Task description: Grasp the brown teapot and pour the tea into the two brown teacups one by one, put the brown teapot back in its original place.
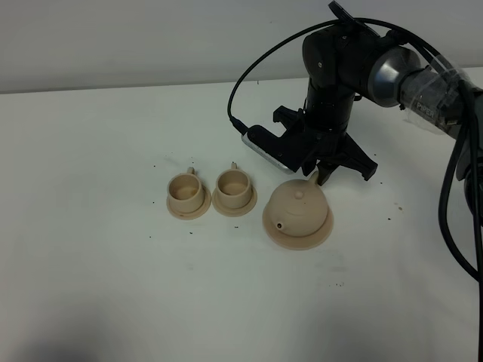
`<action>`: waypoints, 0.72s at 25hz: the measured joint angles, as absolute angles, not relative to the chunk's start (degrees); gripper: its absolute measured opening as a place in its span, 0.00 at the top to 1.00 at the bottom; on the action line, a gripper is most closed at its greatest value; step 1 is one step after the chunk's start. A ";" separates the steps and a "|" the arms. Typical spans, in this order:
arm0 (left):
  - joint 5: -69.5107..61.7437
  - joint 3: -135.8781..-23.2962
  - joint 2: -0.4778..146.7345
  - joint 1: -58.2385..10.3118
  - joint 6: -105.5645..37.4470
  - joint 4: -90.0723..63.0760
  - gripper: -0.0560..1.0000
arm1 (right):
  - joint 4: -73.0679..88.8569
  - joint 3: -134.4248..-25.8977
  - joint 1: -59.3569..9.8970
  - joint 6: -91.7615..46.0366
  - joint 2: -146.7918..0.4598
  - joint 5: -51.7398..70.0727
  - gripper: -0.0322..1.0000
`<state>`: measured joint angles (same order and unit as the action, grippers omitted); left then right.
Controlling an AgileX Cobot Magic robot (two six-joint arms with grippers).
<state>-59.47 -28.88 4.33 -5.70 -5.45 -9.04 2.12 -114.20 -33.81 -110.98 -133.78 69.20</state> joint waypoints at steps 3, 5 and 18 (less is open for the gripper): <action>-59.47 -28.88 4.33 -5.70 -5.45 -9.04 0.83 | 1.24 -114.20 -34.22 -109.84 -133.78 69.20 0.71; -59.47 -28.88 4.33 -5.70 -5.45 -9.04 0.83 | 0.00 -114.20 -34.98 -109.01 -133.78 69.20 0.71; -59.47 -28.88 4.33 -5.70 -5.51 -9.04 0.83 | -6.96 -114.20 -38.32 -103.27 -133.78 69.30 0.72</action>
<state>-59.47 -28.88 4.33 -5.70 -5.51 -9.04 -6.96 -114.20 -38.32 -103.27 -133.78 69.30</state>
